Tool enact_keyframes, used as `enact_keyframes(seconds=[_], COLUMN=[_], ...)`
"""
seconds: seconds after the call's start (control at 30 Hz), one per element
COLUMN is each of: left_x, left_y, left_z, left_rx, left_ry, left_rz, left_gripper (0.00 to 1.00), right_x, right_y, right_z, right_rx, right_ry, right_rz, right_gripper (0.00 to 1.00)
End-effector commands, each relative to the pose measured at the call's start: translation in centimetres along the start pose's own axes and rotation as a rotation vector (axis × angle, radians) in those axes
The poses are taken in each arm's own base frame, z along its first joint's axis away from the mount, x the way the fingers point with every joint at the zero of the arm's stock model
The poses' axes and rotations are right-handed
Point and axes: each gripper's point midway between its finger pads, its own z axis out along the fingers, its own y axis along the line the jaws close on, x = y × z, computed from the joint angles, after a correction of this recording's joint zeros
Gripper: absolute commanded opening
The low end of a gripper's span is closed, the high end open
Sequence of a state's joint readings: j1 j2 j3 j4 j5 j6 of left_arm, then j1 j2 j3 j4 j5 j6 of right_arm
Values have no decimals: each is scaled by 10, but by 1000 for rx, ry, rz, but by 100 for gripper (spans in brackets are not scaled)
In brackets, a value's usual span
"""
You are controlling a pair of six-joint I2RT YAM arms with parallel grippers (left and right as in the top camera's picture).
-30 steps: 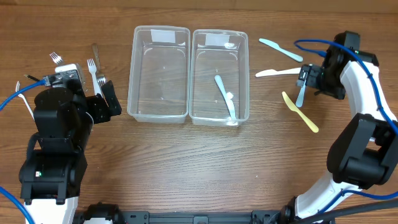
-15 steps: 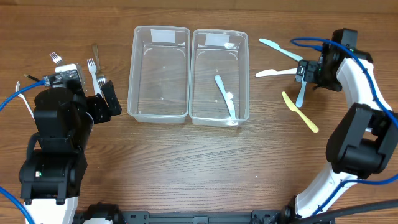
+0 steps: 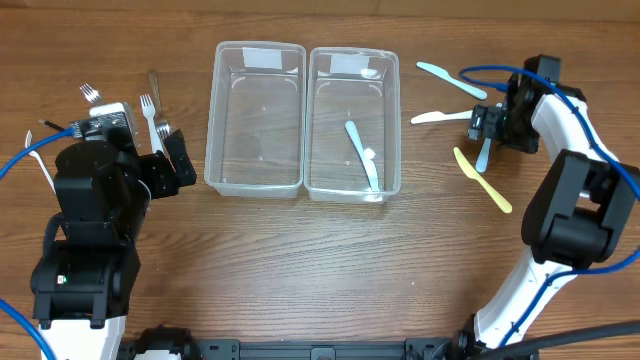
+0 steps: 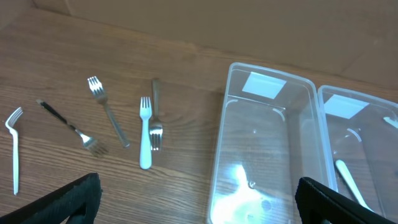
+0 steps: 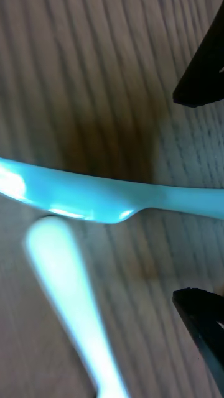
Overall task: Pack container
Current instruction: 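Move right gripper down onto the light-blue plastic spoon, then grasp the light-blue spoon and carry it to the right container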
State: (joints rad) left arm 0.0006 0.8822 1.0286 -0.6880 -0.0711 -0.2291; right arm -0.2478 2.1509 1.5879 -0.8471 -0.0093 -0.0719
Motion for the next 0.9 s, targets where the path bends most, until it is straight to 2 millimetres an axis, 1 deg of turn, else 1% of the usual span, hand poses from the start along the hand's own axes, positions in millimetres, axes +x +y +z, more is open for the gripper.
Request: enact_keyframes(seconds=[0.0,0.17,0.27,0.33,0.37,0.43,0.5,0.53,0.63,0.7,0.83,0.87], left_x=[-9,-9,-10,-11,-11,-11,-12,-12,-12,-12,-12,-12], left_y=[-3,-3,-3,-4,-4,-4,-4,-4,-4,-4,-4,-4], left_z=[-5,-5,-5,-5,-5,-5,-5,-5,-5,-5,-5,-5], left_rx=[19,19,19,20,20,21,21,21,21,21,22,22], left_ry=[-20,-21,-24,-27,-28,-30,-31,-31,-31,-31,-32,-32], left_rz=[15,15,15,15,15,14,14,15,15,15,14,14], left_gripper=[100,100,100,100,100,100,100,100,100,100,100,100], right_x=[8,18,30,38,42,49,53,55,55,53,49,48], right_y=[-7,-7,-6,-6,-6,-5,-5,-5,-5,-5,-5,-3], right_z=[15,15,14,13,12,10,10,9,9,9,10,11], right_rx=[36,43,44,45,46,45,46,46,46,45,42,33], right_ry=[51,93,142,174,190,221,238,243,245,238,220,218], right_rz=[36,106,135,135,136,135,135,135,135,135,135,135], right_gripper=[94,89,81,79,75,72,67,63,61,56,38,36])
